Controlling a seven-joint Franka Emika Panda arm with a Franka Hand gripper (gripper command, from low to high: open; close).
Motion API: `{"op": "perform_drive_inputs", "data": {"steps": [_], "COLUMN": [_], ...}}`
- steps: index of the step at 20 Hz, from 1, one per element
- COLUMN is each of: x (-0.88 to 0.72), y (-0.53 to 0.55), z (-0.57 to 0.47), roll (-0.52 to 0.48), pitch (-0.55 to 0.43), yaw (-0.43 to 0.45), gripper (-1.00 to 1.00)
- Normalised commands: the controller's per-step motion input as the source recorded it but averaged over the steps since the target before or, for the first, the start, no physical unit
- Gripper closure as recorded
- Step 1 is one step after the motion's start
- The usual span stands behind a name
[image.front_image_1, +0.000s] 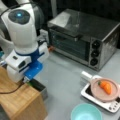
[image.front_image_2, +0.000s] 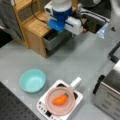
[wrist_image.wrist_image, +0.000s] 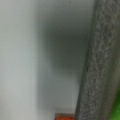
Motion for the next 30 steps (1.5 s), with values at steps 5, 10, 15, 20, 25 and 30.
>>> {"op": "perform_drive_inputs", "data": {"steps": [5, 10, 15, 20, 25, 30], "x": [-0.46, -0.47, -0.38, -0.27, -0.2, -0.21], "y": [-0.07, -0.04, 0.0, 0.05, 0.12, 0.22], "z": [-0.2, -0.24, -0.25, -0.25, -0.22, -0.22], "roll": [-0.21, -0.173, -0.158, -0.135, -0.117, -0.117], "pitch": [-0.247, -0.248, -0.226, -0.194, -0.168, -0.139], "yaw": [0.099, 0.054, 0.046, 0.047, 0.035, -0.003], "gripper": [-1.0, -1.0, -1.0, -1.0, -1.0, -1.0]}}
